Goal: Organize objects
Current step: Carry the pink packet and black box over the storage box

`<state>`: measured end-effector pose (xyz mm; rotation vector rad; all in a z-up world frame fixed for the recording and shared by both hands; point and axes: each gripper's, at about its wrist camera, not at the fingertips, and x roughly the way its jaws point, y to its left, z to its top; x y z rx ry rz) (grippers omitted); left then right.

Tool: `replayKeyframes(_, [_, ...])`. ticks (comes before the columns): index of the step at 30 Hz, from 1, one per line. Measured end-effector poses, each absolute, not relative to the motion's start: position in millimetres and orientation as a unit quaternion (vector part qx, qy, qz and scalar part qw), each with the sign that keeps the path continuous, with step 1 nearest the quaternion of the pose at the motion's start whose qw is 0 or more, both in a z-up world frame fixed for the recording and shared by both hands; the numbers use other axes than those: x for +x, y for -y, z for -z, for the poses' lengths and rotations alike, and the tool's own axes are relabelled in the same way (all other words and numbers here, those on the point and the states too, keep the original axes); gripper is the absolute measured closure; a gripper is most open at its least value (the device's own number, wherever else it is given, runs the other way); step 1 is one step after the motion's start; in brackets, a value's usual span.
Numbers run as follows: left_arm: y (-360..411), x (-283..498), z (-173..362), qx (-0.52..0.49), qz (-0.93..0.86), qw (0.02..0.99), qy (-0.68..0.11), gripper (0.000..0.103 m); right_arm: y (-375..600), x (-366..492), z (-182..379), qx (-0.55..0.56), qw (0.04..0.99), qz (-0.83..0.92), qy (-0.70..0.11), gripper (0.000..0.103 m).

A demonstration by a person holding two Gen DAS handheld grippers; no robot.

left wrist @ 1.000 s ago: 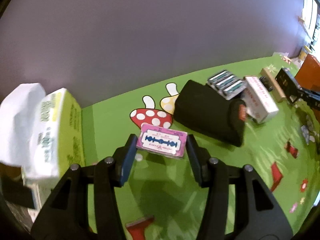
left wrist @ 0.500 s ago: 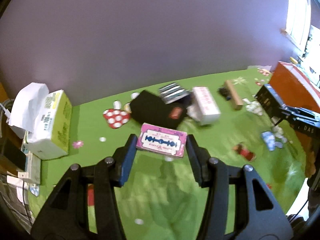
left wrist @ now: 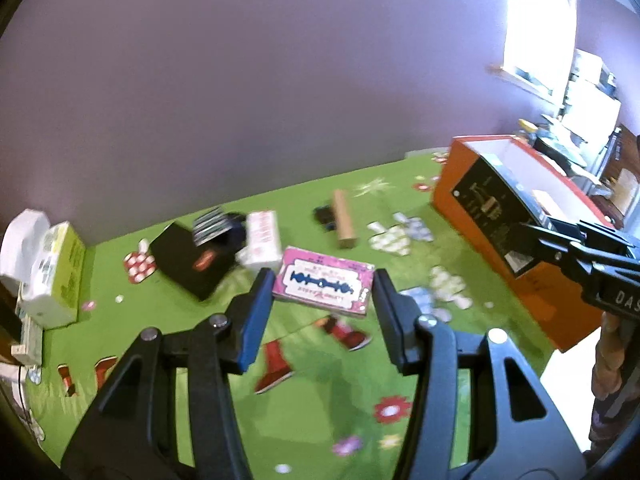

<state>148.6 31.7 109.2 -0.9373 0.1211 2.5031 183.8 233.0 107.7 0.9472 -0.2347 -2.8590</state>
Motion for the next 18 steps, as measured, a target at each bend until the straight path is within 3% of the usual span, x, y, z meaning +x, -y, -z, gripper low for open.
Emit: replayKeyframes(18, [-176, 195, -150, -0.288, -0.887, 0.348, -0.094, 0.049, -335, 234, -130, 0.282, -0.029, 0.955, 0.087, 0.062])
